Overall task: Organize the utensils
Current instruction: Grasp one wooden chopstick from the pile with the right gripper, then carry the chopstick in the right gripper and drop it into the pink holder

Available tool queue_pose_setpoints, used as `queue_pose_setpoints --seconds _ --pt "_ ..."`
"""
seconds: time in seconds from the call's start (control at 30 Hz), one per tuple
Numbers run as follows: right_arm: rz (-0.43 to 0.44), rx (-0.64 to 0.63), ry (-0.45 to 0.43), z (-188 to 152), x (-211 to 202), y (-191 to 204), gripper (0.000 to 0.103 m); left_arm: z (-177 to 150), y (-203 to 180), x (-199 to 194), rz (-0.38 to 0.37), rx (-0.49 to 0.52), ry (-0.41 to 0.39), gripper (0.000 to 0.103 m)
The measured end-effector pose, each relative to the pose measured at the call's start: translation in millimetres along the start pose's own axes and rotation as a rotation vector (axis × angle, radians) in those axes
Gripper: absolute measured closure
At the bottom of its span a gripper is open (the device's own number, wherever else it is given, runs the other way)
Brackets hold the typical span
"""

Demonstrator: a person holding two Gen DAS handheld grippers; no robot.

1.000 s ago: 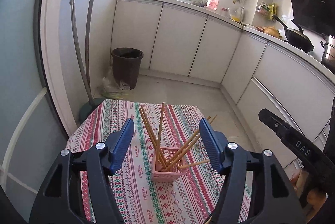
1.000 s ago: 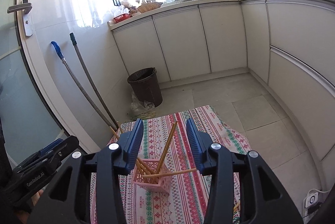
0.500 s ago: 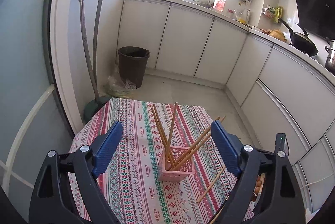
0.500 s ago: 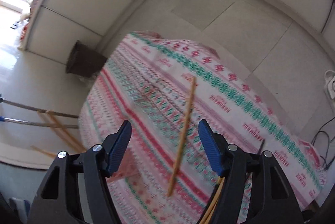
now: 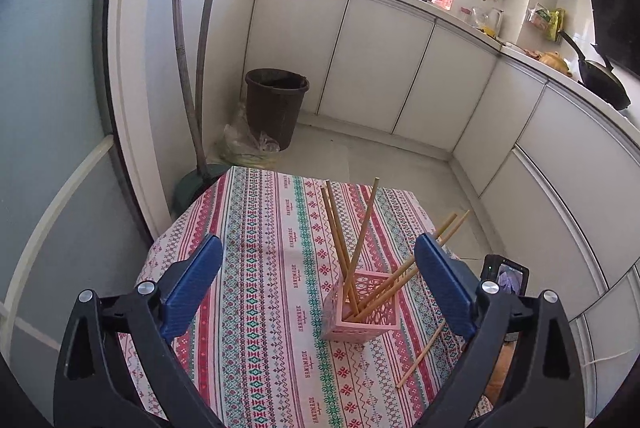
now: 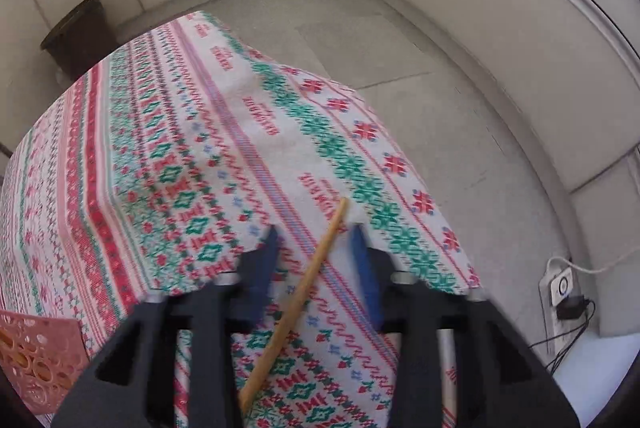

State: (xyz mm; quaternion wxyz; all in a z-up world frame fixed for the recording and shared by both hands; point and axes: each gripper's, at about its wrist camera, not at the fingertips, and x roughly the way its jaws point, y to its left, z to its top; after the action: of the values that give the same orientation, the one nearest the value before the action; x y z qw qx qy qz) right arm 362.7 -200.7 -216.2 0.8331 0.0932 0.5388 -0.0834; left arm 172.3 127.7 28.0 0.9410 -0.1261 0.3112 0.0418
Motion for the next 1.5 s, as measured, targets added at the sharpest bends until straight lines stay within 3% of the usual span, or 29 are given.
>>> queue_pose_setpoints --seconds 0.17,0.37,0.67,1.0,1.27,1.4,1.5 --pt "0.097 0.031 -0.053 -2.3 -29.1 -11.4 0.098 -0.9 -3.6 -5.8 0.004 0.025 -0.011 0.010" --pt "0.232 0.069 -0.170 -11.2 -113.1 -20.8 0.098 -3.4 -7.3 -13.6 -0.013 0.044 -0.014 0.010" --pt "0.374 0.018 -0.325 -24.3 -235.8 -18.1 0.098 -1.7 -3.7 -26.2 -0.025 0.036 -0.031 0.010" --pt "0.489 -0.055 -0.417 0.1 -340.1 11.8 0.098 2.9 8.0 -25.2 -0.037 -0.008 -0.022 0.009" --pt "0.522 -0.126 -0.440 0.5 -362.8 44.9 0.098 5.8 15.3 -20.7 -0.044 -0.031 -0.008 0.009" --pt "0.523 -0.140 -0.435 -2.9 -349.3 60.7 0.098 7.1 20.1 -19.2 -0.045 -0.042 -0.005 0.009" --pt "0.529 -0.157 -0.378 -3.9 -323.0 76.3 0.097 7.2 23.1 -14.5 -0.042 -0.052 0.013 0.009"
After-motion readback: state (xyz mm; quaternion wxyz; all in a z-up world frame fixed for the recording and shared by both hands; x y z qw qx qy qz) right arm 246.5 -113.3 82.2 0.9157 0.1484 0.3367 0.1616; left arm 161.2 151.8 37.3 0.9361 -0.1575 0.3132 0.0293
